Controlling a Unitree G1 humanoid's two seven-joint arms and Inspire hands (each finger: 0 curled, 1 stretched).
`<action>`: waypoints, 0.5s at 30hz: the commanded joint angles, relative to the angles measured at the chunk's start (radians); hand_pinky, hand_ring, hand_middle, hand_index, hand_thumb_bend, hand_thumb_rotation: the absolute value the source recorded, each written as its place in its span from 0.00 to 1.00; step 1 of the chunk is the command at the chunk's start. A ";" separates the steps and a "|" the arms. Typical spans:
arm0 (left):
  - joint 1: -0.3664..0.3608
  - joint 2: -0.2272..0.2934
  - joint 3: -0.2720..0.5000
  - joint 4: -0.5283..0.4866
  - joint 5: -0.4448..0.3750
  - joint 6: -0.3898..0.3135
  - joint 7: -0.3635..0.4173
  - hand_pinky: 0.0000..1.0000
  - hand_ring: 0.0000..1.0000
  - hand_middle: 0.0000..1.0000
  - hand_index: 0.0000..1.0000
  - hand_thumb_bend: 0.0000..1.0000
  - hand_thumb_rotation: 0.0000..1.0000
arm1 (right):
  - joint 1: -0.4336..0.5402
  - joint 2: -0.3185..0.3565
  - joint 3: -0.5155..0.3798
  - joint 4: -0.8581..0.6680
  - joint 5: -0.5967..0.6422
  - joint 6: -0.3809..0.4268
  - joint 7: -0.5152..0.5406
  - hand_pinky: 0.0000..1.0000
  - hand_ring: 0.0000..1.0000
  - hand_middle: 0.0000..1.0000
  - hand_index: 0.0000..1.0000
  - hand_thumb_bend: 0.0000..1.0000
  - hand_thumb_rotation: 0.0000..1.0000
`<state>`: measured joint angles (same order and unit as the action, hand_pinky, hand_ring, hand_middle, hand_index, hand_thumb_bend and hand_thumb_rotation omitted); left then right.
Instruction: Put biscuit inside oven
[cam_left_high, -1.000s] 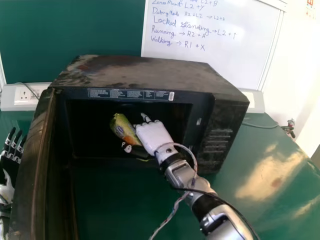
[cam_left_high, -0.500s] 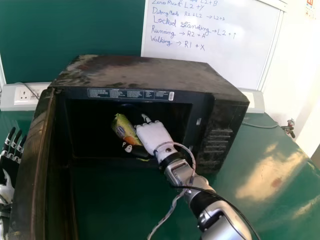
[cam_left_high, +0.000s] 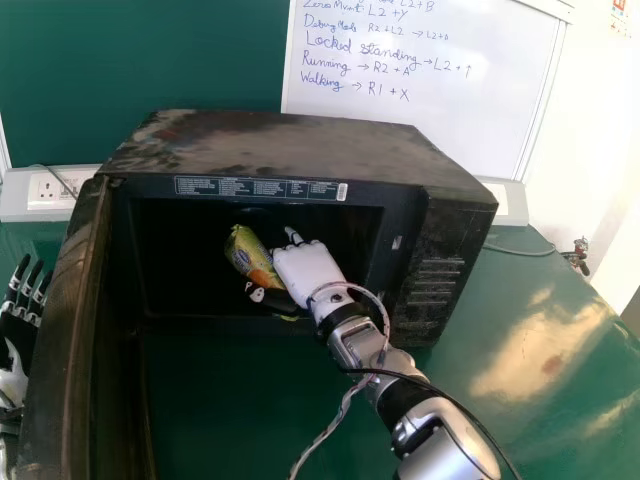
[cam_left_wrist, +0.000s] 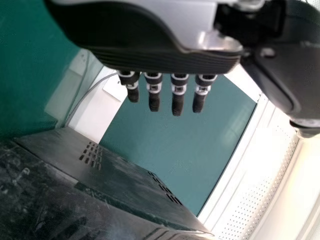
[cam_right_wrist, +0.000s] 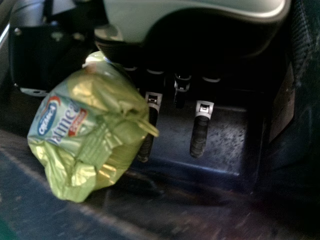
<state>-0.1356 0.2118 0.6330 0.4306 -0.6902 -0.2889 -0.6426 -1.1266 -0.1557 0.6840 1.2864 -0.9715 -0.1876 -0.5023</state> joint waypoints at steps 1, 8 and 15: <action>0.043 -0.043 -0.004 0.030 -0.007 -0.002 0.007 0.45 0.64 0.77 0.90 0.11 0.00 | -0.045 0.011 0.001 0.014 0.013 0.014 -0.019 0.41 0.41 0.47 0.55 0.51 0.00; 0.037 -0.039 0.001 0.046 -0.018 -0.004 -0.016 0.44 0.63 0.77 0.90 0.10 0.00 | -0.064 0.017 -0.004 0.032 0.033 0.011 -0.020 0.41 0.42 0.47 0.55 0.51 0.00; 0.031 -0.035 0.002 0.059 -0.016 -0.010 -0.021 0.39 0.63 0.77 0.89 0.10 0.00 | -0.071 0.020 -0.005 0.036 0.044 0.015 -0.030 0.43 0.43 0.47 0.55 0.51 0.00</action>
<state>-0.1386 0.2135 0.6337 0.4435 -0.6994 -0.2892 -0.6627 -1.1638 -0.1464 0.6837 1.3176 -0.9385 -0.1772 -0.5118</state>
